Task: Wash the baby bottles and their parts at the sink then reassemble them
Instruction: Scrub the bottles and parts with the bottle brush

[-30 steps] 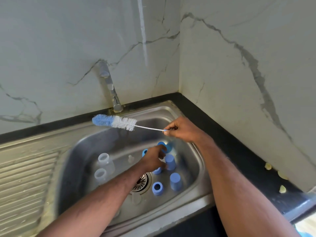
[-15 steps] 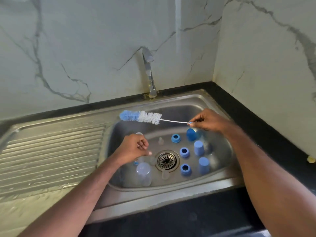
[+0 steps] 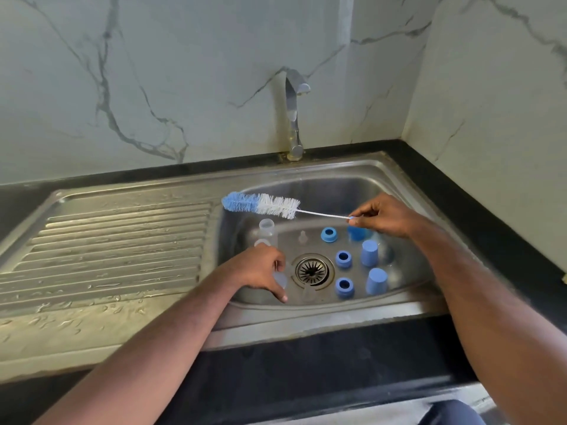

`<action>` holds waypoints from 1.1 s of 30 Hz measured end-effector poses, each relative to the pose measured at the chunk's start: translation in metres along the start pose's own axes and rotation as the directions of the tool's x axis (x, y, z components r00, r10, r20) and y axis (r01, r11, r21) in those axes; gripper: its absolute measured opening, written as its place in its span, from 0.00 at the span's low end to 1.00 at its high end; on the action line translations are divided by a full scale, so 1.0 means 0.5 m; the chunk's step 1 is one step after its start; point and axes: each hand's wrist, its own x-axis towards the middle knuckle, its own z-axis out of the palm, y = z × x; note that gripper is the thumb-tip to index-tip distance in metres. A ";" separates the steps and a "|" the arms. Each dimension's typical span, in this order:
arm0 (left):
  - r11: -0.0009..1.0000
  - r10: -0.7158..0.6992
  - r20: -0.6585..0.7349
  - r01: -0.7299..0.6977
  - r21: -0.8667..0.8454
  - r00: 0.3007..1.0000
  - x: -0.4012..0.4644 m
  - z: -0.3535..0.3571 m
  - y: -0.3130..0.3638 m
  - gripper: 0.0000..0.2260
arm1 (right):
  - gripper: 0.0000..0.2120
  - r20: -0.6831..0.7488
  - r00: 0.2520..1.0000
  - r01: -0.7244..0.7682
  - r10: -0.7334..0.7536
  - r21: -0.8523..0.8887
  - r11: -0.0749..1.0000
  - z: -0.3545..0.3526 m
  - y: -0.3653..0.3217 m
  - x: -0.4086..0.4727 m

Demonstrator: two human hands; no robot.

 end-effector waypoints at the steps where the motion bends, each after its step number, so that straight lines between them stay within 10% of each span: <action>1: 1.000 0.012 -0.009 -0.012 0.020 1.000 0.003 0.001 -0.001 0.25 | 0.07 -0.015 1.000 0.004 -0.004 0.012 1.000 0.001 0.000 0.000; 8: 0.898 -0.118 -0.351 -0.052 -0.437 0.929 -0.017 -0.080 -0.050 0.13 | 0.06 -0.143 0.990 0.015 -0.004 0.078 0.997 0.007 0.002 0.000; 13: 0.094 -0.568 -0.469 -0.512 -0.854 0.677 -0.034 -0.149 -0.135 0.10 | 0.04 -0.212 0.976 0.064 -0.054 0.042 0.997 0.025 -0.021 0.019; 18: -0.159 -0.739 -0.316 -0.610 -0.776 0.595 -0.025 -0.167 -0.201 0.10 | 0.08 -0.328 0.939 0.115 -0.102 0.021 0.993 0.051 -0.084 0.087; 33: -0.066 -0.858 -0.297 -0.665 -0.744 0.418 -0.053 -0.164 -0.330 0.17 | 0.05 -0.246 0.963 0.139 -0.109 0.109 0.984 0.084 -0.078 0.096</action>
